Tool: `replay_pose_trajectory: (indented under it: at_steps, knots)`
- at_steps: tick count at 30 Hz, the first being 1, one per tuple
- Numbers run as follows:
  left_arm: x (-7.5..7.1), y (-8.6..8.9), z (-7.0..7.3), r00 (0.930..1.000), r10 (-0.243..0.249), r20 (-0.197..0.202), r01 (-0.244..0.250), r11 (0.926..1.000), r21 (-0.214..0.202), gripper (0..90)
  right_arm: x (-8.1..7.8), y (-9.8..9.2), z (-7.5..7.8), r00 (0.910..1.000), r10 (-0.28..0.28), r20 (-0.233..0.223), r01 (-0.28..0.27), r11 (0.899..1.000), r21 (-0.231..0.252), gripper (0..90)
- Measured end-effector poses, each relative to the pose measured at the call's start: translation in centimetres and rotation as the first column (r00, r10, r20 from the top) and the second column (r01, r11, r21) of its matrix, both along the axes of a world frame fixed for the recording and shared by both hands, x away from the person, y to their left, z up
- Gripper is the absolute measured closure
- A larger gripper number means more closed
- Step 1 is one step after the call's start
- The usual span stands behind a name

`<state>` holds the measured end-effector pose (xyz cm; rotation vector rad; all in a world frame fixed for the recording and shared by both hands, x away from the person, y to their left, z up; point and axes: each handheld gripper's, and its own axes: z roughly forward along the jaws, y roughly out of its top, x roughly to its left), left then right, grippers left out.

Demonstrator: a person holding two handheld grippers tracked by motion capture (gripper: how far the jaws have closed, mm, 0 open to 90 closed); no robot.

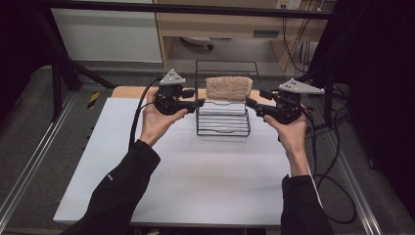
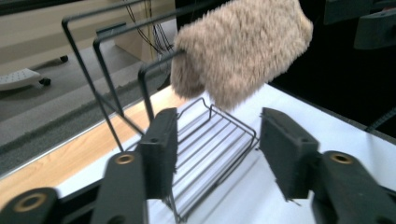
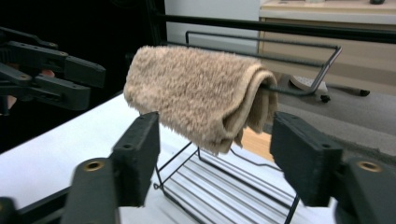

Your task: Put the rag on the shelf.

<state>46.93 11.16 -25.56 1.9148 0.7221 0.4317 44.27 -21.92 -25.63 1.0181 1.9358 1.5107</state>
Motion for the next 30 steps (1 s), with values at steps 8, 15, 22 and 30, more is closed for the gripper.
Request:
replay_pose_trajectory:
  at_steps: [8,15,22,30]
  knots:
    - [-1.8,2.6,-2.2,0.9993,0.020,-0.032,-0.019,0.9994,0.028,32.0,-1.0,-0.3,-1.3,0.9992,-0.007,-0.039,0.006,1.000,-0.017,16.6]
    - [-3.2,5.1,-4.9,0.9972,0.049,-0.056,-0.046,0.9978,0.048,22.5,-1.7,-0.7,-3.3,0.9972,0.014,-0.074,-0.014,1.000,-0.008,7.9]
    - [-4.5,7.0,-7.7,0.9939,0.083,-0.072,-0.079,0.9952,0.057,13.3,-2.6,-1.2,-6.3,0.9924,0.019,-0.122,-0.022,1.000,-0.022,2.7]
    - [-6.5,9.2,-11.2,0.9896,0.095,-0.108,-0.088,0.9938,0.069,8.5,-3.6,-1.5,-9.7,0.9856,0.032,-0.166,-0.041,0.998,-0.046,0.7]
